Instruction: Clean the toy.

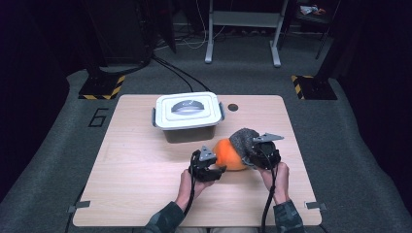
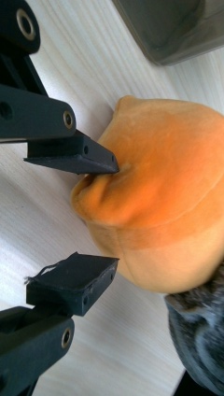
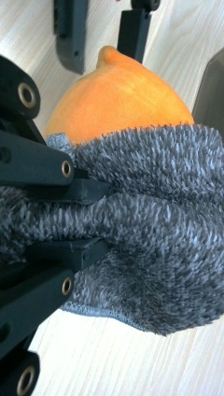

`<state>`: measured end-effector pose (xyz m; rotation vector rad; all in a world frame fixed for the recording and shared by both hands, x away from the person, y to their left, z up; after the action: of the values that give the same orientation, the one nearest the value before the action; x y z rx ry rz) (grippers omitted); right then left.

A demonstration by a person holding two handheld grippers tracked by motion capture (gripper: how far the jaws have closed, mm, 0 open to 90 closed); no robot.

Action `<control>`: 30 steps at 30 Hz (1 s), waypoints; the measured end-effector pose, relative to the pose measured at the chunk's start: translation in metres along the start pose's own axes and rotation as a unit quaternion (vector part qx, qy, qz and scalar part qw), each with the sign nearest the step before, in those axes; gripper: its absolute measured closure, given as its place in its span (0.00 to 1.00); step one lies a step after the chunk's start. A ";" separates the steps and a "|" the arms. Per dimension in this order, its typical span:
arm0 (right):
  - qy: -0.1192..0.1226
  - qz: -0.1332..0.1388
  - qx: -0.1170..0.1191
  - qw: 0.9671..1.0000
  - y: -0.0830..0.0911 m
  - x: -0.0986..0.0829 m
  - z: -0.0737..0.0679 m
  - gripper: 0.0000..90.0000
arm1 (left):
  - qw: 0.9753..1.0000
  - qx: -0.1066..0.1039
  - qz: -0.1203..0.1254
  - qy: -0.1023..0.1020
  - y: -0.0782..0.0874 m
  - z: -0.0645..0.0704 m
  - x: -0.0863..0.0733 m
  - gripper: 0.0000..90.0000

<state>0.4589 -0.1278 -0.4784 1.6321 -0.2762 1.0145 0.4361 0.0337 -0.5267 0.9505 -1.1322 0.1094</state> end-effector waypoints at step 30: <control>0.034 0.049 0.024 0.998 0.023 0.015 -0.028 0.83 | 0.999 -0.030 0.015 0.012 0.009 0.007 0.026 0.89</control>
<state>0.4406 -0.1059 -0.4520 1.6360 -0.2915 1.1563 0.4386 0.0248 -0.4993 0.8782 -1.1220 0.1101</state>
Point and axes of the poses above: each handheld gripper's, and its own axes: y roughly backward along the jaws, x roughly out of its top, z roughly to its right, the point moved 7 cm from there along -y, roughly forward along the jaws
